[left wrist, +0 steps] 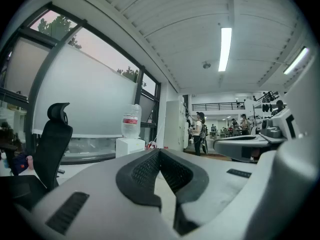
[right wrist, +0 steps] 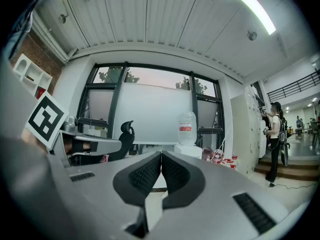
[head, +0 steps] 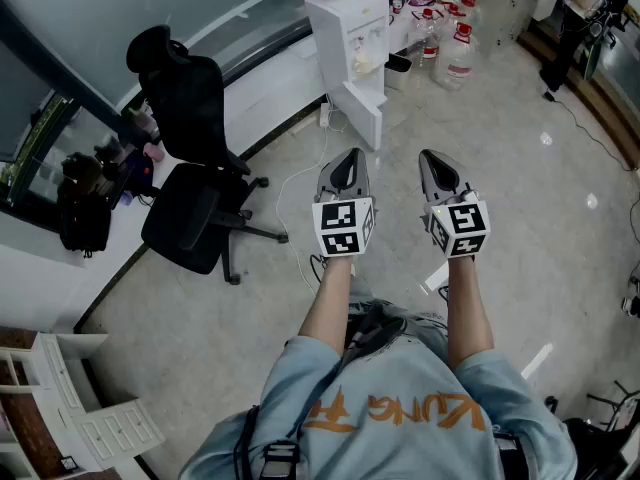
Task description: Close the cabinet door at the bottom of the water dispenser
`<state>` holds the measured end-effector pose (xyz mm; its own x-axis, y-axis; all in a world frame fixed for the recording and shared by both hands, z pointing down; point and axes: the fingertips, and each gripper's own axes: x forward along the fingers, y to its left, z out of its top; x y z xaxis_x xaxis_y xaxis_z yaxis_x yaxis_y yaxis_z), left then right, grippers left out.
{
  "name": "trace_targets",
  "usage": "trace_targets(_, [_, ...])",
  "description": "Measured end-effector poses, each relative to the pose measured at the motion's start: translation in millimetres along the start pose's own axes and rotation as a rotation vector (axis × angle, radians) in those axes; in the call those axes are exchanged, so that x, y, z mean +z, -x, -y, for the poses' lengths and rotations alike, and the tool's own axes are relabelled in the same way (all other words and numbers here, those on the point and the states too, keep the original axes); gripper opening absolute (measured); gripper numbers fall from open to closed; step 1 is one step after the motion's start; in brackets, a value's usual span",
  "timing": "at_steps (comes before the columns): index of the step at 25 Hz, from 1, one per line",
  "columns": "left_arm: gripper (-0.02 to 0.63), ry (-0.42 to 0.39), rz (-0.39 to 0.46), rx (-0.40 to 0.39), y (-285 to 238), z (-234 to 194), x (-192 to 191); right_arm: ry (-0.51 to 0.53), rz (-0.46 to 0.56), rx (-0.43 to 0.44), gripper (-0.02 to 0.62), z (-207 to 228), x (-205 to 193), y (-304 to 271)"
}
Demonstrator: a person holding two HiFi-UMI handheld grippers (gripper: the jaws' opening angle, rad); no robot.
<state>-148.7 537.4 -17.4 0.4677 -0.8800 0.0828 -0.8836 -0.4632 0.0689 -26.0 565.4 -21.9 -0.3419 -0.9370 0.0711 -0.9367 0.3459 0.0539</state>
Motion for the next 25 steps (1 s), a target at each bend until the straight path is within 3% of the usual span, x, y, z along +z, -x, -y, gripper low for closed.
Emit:
trace_targets(10, [0.008, 0.018, -0.014, 0.01, -15, -5, -1, -0.017, 0.017, -0.045, 0.029, 24, 3, -5])
trace_targets(16, [0.008, 0.059, -0.006, 0.06, -31, -35, -3, -0.029, 0.015, -0.078, 0.029, 49, 2, -19])
trace_targets(25, [0.008, 0.101, 0.004, 0.086, -105, -84, -17, -0.021, 0.008, -0.105, 0.029, 94, -17, -86])
